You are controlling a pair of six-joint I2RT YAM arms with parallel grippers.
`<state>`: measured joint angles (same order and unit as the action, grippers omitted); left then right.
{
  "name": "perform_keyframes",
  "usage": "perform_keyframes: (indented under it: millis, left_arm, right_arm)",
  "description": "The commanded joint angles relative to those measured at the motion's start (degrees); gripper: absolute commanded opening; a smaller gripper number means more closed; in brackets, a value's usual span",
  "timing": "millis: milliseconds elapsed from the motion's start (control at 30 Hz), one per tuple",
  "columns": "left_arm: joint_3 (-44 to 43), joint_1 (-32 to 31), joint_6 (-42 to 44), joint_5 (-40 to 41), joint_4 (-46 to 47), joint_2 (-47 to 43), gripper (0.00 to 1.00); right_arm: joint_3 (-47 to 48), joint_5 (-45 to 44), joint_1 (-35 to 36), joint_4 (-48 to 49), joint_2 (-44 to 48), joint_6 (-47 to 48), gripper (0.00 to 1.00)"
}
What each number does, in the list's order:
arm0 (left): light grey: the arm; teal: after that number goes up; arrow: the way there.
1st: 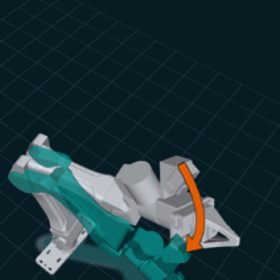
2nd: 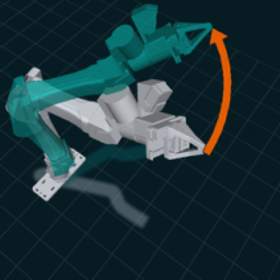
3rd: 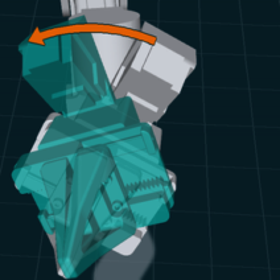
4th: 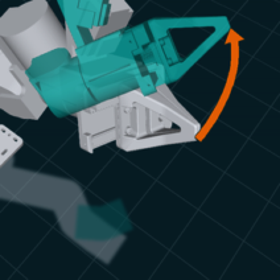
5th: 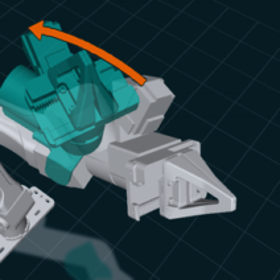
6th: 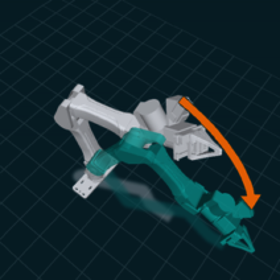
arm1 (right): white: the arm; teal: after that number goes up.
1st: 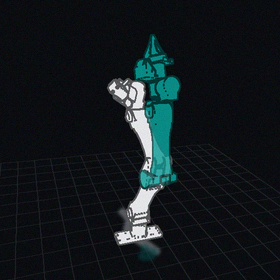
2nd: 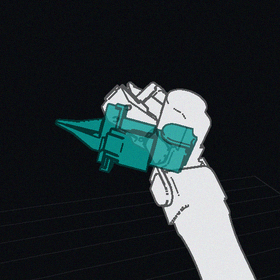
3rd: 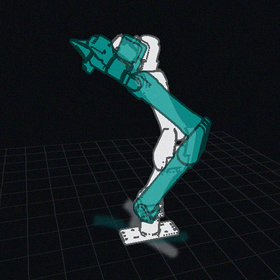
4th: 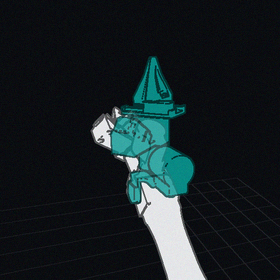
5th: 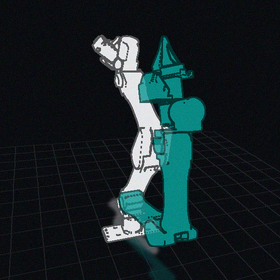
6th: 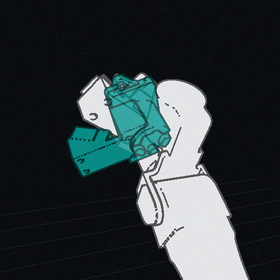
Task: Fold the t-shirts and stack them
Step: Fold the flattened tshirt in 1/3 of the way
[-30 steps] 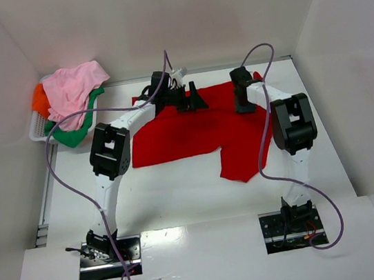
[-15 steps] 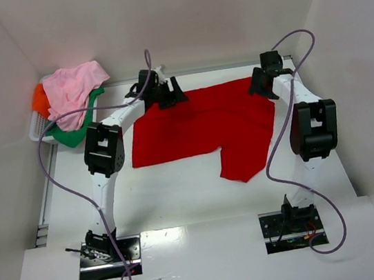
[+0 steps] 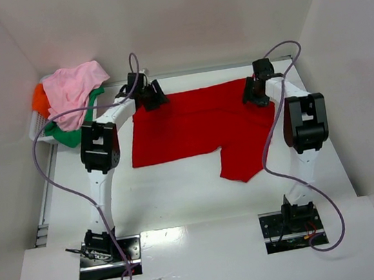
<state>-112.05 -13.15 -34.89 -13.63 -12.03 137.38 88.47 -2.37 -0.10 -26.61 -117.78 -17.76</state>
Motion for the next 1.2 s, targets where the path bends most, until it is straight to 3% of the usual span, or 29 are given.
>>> perform_keyframes:
  millis: [0,233,400,700,1000,1167]
  left_arm:
    - [-2.3,0.6,-0.1,1.8,-1.2,1.7,0.64]
    - [-3.5,1.1,-0.1,2.8,-2.9,2.3,0.51]
    - [-5.2,1.7,-0.7,2.8,-4.0,3.4,0.48]
    - [-7.7,2.2,-0.7,2.8,-6.9,5.9,0.42]
    - [-8.7,2.2,-1.2,2.8,-8.4,7.0,0.4]
    - [-8.7,2.8,-1.2,2.3,-8.4,7.0,0.4]
  right_arm:
    - [3.1,0.9,0.3,1.6,-2.0,-0.5,0.63]
    - [5.0,1.4,0.3,2.2,-4.0,-0.5,0.62]
    - [7.4,0.9,0.3,2.2,-5.7,-0.5,0.59]
    - [8.6,1.4,0.3,1.6,-7.5,-0.5,0.41]
    - [9.1,2.5,0.3,1.0,-8.0,-0.5,0.14]
    - [9.1,3.6,0.3,0.5,-7.4,-1.0,0.07]
